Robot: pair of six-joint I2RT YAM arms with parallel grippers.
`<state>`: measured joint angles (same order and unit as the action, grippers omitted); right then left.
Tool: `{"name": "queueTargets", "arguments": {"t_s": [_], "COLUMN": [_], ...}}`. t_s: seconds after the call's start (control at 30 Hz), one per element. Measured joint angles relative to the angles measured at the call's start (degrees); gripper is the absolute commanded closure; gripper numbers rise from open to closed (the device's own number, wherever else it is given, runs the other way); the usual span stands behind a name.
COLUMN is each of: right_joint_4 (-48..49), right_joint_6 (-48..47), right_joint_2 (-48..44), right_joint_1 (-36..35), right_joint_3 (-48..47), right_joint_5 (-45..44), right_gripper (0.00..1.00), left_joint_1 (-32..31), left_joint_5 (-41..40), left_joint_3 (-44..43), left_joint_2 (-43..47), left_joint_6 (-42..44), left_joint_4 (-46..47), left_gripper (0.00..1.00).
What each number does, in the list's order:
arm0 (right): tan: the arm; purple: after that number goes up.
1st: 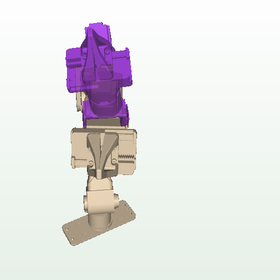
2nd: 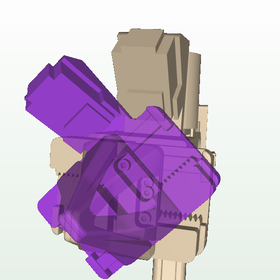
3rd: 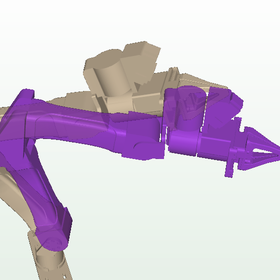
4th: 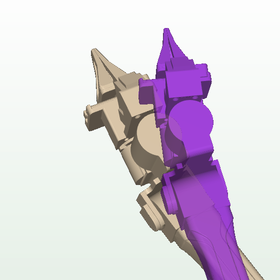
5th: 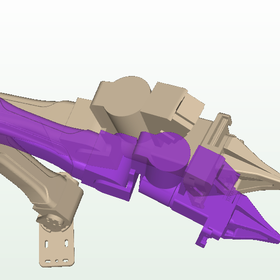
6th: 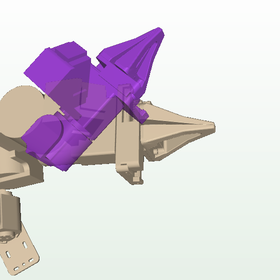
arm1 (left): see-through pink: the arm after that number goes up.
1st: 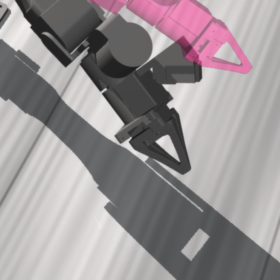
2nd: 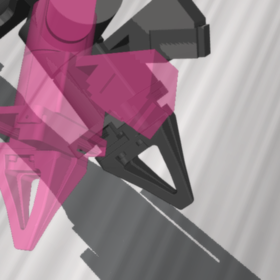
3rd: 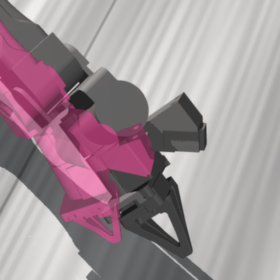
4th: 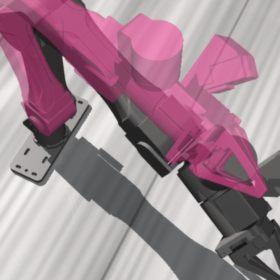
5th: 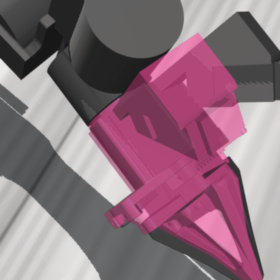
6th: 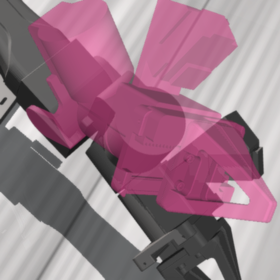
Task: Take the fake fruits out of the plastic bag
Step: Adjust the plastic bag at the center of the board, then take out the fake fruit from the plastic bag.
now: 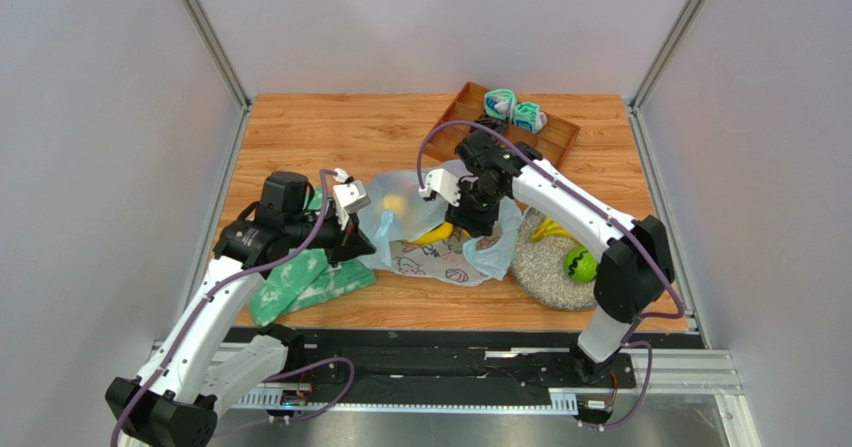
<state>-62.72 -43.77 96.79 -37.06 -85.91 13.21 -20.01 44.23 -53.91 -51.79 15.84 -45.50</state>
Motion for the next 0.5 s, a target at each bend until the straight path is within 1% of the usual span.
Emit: {"name": "queueTargets", "arguments": {"t_s": [0.03, 0.07, 0.13, 0.17, 0.23, 0.27, 0.5], "right_joint_4": [-0.42, -0.70, -1.09, -1.05, -1.20, -1.03, -0.68], "right_joint_6": [-0.02, -0.02, 0.09, 0.31, 1.05, 1.66, 6.05], "right_joint_2": [1.20, 2.10, 4.35, 5.46, 7.87, 8.87, 15.06], "right_joint_1": [0.00, 0.00, 0.00, 0.00, 0.00, 0.00, 0.11], "right_joint_3": [-0.57, -1.14, -2.89, -3.67, -5.22, -5.75, -7.91], "right_joint_5": [-0.09, -0.22, -1.01, -1.64, -3.26, -3.87, -9.25], "right_gripper": [0.47, 0.41, 0.32, 0.25, 0.21, 0.05, 0.04], "left_joint_1": [0.00, 0.00, -0.02, 0.00, 0.00, 0.00, 0.00], "left_joint_5": [-0.02, -0.11, -0.24, -0.28, -0.39, -0.42, -0.44], "left_joint_3": [0.00, 0.00, 0.00, 0.00, 0.00, 0.00, 0.00], "left_joint_2": [-0.02, -0.02, -0.02, -0.04, -0.15, -0.20, -1.31], "left_joint_6": [-0.15, -0.26, -0.52, -0.59, -0.61, -0.61, -0.59], "left_joint_4": [0.28, 0.46, 0.74, 0.83, 0.85, 0.85, 0.83], "left_gripper": [1.00, 1.00, 1.00, 1.00, 1.00, 1.00, 1.00]}}
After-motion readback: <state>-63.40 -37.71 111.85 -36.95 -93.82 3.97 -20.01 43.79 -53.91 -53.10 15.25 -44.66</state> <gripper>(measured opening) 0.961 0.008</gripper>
